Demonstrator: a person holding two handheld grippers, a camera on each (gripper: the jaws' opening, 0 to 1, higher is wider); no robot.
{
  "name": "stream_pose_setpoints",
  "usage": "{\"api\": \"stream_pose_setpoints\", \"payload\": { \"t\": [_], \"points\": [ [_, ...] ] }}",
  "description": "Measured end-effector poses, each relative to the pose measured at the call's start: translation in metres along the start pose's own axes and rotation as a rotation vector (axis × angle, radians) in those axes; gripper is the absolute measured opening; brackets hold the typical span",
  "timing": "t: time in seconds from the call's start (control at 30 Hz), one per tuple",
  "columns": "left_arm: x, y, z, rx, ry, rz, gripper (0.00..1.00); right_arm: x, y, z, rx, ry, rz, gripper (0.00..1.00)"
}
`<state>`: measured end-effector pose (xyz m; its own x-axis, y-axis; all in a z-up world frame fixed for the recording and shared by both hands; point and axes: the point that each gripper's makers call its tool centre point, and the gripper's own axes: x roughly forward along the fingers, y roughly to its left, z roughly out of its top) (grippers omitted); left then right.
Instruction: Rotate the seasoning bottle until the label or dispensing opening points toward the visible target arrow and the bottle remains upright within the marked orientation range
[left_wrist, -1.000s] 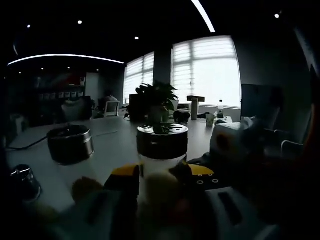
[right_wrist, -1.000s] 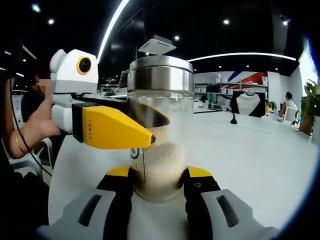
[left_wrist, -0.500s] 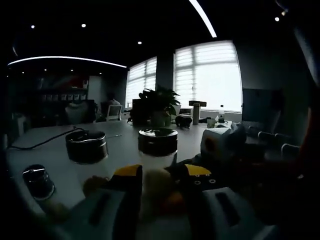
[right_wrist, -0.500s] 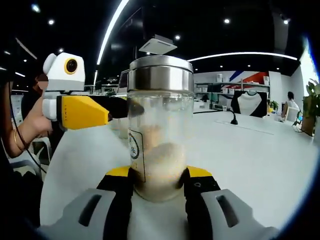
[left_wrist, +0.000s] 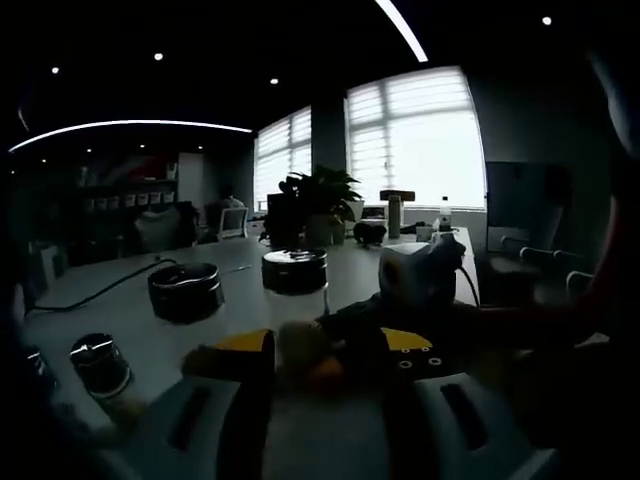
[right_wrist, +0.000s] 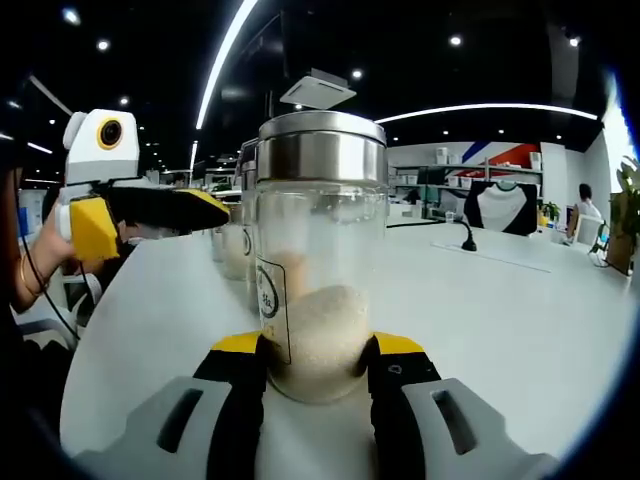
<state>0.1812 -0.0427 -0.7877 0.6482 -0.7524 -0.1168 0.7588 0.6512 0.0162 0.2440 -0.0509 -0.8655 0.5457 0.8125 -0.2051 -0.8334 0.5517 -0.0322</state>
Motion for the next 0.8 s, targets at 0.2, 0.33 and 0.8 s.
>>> {"api": "stream_pose_setpoints", "payload": {
  "t": [0.2,0.33,0.8],
  "points": [
    [-0.008,0.002,-0.001,-0.011,-0.002,0.017,0.42,0.003,-0.004,0.001,0.002,0.002,0.011,0.38],
    [-0.012,0.002,-0.002,-0.011,0.004,0.018,0.45,0.006,-0.009,0.002,0.000,0.001,0.015,0.38],
    [-0.029,0.007,0.000,0.017,0.014,0.061,0.50,0.008,-0.014,0.002,0.003,0.003,0.007,0.38]
  ]
}}
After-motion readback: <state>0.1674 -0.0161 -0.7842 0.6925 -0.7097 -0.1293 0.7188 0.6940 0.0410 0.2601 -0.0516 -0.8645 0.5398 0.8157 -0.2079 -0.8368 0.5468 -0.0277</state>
